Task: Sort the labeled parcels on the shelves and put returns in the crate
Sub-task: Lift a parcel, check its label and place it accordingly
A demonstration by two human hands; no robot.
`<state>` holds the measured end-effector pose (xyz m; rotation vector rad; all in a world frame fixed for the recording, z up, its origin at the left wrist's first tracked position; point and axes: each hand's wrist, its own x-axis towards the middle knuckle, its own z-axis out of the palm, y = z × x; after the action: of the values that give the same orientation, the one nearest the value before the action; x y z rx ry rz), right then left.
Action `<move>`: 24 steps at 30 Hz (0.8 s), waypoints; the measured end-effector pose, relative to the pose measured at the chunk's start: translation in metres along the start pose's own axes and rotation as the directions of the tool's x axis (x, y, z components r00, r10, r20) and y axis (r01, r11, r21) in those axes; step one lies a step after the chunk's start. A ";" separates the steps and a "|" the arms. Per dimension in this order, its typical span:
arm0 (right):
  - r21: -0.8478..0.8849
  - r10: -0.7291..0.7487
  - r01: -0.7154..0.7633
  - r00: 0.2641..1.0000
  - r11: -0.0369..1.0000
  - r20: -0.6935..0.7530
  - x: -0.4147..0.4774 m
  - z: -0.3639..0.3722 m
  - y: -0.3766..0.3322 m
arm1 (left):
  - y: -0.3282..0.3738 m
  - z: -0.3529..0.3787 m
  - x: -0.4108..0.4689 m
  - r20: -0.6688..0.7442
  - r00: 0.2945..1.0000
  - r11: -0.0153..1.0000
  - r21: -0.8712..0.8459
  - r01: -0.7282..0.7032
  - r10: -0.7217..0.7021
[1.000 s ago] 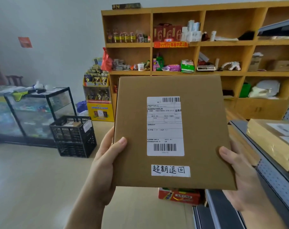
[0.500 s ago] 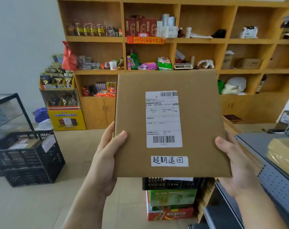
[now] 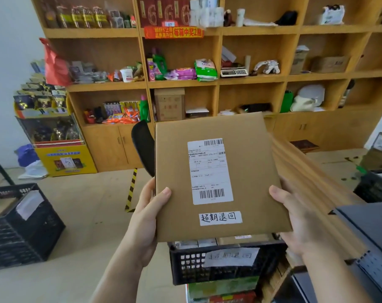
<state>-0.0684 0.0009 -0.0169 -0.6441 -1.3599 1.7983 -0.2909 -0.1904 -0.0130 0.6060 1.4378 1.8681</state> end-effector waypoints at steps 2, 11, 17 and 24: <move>-0.006 0.032 -0.032 0.999 0.999 0.001 0.035 -0.016 0.009 | -0.013 0.012 0.030 -0.012 0.999 0.999 0.006 0.032 -0.032; 0.067 0.288 -0.281 0.946 0.957 -0.147 0.142 -0.076 0.065 | -0.099 0.033 0.154 0.019 0.957 0.956 0.050 0.289 -0.290; -0.065 0.441 -0.486 0.835 0.872 -0.330 0.186 -0.116 0.118 | -0.177 0.040 0.219 0.027 0.854 0.854 0.052 0.517 -0.519; -0.401 0.313 -0.509 0.831 0.761 -0.461 0.209 -0.137 0.174 | -0.248 0.050 0.271 0.032 0.758 0.757 0.095 0.646 -0.651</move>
<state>-0.1302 0.2261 -0.2115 -1.6115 -1.5085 1.5087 -0.3717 0.0826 -0.2504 0.1474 1.4419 1.2272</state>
